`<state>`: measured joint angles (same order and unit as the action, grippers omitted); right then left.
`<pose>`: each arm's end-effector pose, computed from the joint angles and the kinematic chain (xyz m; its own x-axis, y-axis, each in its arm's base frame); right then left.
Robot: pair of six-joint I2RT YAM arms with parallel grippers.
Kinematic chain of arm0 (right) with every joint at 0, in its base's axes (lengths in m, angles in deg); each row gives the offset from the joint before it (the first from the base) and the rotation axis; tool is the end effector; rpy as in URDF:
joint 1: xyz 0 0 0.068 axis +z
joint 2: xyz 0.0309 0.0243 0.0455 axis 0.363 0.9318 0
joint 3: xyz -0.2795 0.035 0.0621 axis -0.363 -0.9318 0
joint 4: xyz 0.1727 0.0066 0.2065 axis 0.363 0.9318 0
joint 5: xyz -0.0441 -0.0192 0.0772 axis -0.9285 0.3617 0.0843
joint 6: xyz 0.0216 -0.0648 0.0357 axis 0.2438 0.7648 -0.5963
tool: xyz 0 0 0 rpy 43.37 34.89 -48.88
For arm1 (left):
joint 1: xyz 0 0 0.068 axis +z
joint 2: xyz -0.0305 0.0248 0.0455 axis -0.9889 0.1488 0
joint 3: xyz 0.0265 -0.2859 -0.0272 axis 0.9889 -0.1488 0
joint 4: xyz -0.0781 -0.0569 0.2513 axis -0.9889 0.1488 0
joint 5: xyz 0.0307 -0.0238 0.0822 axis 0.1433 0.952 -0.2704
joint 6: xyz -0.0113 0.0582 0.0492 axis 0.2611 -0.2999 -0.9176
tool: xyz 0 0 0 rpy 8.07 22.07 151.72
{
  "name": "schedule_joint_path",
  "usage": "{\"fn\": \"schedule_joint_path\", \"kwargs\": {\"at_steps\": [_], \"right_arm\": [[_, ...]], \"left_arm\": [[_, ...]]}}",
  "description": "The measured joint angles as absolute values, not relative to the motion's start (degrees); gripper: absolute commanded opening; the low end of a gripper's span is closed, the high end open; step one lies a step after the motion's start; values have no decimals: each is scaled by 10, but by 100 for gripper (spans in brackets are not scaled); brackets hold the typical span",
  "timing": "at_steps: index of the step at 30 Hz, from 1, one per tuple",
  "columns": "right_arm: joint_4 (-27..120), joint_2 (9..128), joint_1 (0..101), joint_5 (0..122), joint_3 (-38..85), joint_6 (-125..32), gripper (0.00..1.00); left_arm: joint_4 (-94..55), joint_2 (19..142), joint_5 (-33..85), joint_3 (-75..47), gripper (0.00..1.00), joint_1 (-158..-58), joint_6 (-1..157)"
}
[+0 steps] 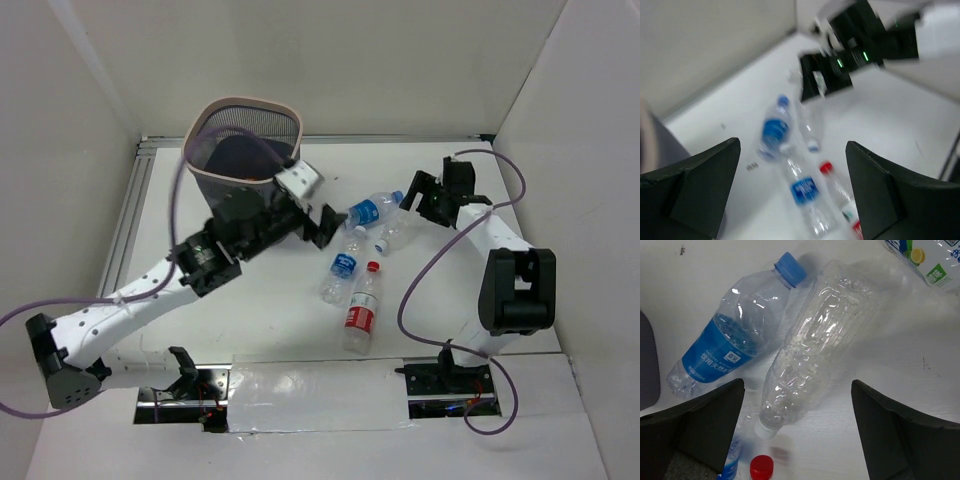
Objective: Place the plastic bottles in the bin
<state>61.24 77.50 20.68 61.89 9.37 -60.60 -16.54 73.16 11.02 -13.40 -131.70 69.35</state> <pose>0.3718 0.0059 0.2266 -0.6853 0.3645 -0.6305 0.1612 0.9202 0.3568 0.1967 -0.2249 0.4657 0.0105 -0.0965 -0.9953 0.6920 0.7191 -0.0625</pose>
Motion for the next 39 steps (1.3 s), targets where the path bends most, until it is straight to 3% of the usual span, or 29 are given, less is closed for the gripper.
{"fn": "schedule_joint_path", "kwargs": {"at_steps": [7,11,15,20,27,33,39], "right_arm": [[596,860,212,603,95,-625,91],[592,891,213,590,95,-628,83],[587,902,213,582,95,-631,56],[583,897,213,590,96,-620,34],[652,807,213,687,112,-526,29],[663,707,229,788,243,-421,26],[584,725,296,862,393,-376,29]], "left_arm": [[-140,812,80,-233,99,-1394,714],[-149,831,59,-261,99,-1399,739],[-174,846,42,-271,99,-1399,754],[-205,885,36,-279,99,-1399,758],[-221,952,37,-286,99,-1399,768],[-239,955,38,-303,99,-1400,778],[-257,955,37,-332,99,-1401,801]]}}
